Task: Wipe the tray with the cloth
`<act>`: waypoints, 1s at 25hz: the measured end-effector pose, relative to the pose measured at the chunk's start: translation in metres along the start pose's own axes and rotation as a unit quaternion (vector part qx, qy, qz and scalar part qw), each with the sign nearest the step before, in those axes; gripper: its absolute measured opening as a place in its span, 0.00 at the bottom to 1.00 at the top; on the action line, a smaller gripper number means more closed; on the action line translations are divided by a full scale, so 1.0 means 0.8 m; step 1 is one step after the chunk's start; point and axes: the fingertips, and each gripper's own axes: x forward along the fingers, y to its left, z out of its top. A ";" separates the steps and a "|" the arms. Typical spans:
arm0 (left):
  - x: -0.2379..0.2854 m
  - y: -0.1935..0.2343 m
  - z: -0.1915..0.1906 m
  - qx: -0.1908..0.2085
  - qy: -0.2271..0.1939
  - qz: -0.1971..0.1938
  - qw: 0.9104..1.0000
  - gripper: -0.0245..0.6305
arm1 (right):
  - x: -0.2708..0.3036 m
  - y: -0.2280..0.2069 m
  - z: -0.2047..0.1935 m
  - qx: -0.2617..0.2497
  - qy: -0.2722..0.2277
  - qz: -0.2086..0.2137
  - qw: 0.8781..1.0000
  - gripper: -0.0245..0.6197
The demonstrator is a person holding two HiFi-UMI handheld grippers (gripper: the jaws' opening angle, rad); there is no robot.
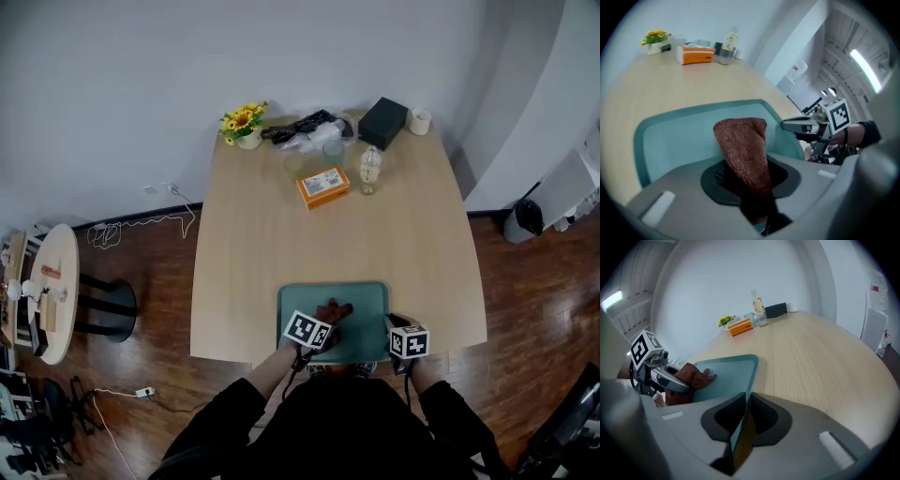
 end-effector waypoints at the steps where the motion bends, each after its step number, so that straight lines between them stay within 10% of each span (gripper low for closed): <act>1: -0.021 0.028 -0.012 -0.025 -0.009 0.018 0.999 0.17 | 0.000 0.000 0.000 -0.002 0.001 0.000 1.000 0.10; 7: -0.112 0.142 -0.064 -0.120 -0.060 0.093 0.987 0.16 | 0.003 0.001 0.000 -0.017 0.008 -0.005 1.000 0.10; 17: -0.074 0.102 -0.055 -0.105 -0.029 0.102 0.989 0.16 | 0.004 0.007 0.001 -0.019 0.009 -0.011 1.000 0.10; 25: 0.016 -0.028 0.009 0.031 0.015 0.030 0.999 0.16 | 0.003 0.006 0.003 -0.021 0.002 -0.013 1.000 0.10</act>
